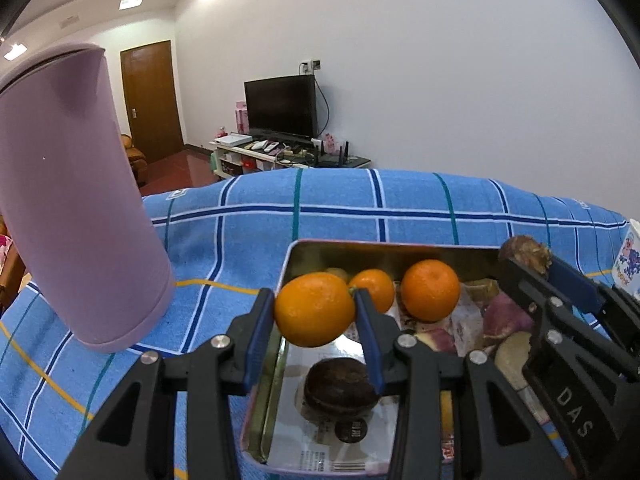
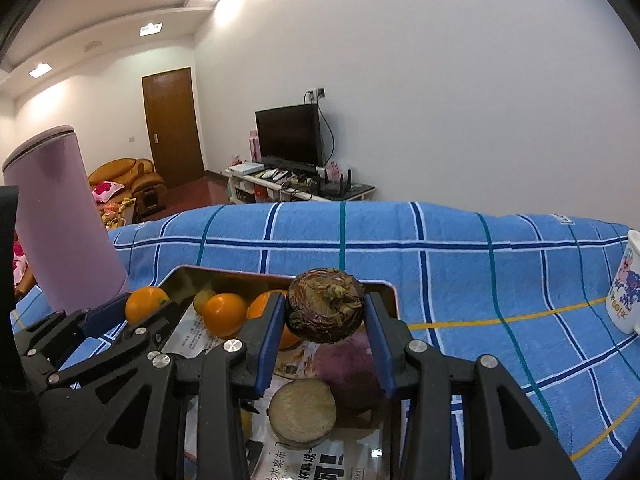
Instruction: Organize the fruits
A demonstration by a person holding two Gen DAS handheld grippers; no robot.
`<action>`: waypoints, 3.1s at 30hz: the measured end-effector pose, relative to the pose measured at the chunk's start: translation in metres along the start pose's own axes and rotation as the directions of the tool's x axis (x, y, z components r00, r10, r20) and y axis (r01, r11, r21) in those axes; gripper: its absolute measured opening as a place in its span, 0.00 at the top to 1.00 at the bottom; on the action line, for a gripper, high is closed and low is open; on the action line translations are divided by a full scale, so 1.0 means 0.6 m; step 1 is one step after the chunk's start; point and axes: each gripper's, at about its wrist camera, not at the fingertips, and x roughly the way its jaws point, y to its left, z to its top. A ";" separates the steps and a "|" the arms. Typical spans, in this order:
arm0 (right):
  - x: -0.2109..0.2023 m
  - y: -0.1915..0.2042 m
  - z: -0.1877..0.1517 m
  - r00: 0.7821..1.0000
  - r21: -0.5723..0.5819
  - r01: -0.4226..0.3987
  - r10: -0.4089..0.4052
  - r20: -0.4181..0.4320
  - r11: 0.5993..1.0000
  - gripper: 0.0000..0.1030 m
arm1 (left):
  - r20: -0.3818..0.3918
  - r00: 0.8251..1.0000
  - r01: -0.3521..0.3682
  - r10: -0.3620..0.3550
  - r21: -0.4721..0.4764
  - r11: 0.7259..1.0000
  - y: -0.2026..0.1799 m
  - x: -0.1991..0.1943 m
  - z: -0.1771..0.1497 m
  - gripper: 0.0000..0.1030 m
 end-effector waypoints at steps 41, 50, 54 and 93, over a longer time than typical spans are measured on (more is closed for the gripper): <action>-0.038 -0.020 -0.008 0.992 0.074 -0.053 0.044 0.114 0.996 0.38 | 0.203 0.965 -0.177 0.165 0.039 0.984 -0.014 -0.069 -0.018 0.00; -0.093 0.008 -0.013 0.954 0.025 0.083 -0.086 0.287 0.996 0.19 | 0.217 0.971 -0.103 0.097 0.017 0.995 -0.006 -0.083 -0.021 0.00; -0.090 -0.003 -0.014 0.963 0.052 0.063 -0.074 0.259 0.997 0.19 | 0.237 0.968 -0.087 0.081 0.015 0.996 -0.005 -0.093 -0.026 0.00; -0.236 0.012 -0.075 0.889 -0.010 0.076 -0.063 0.453 0.997 0.17 | 0.257 0.966 -0.026 0.017 0.032 0.999 -0.028 -0.203 -0.095 0.00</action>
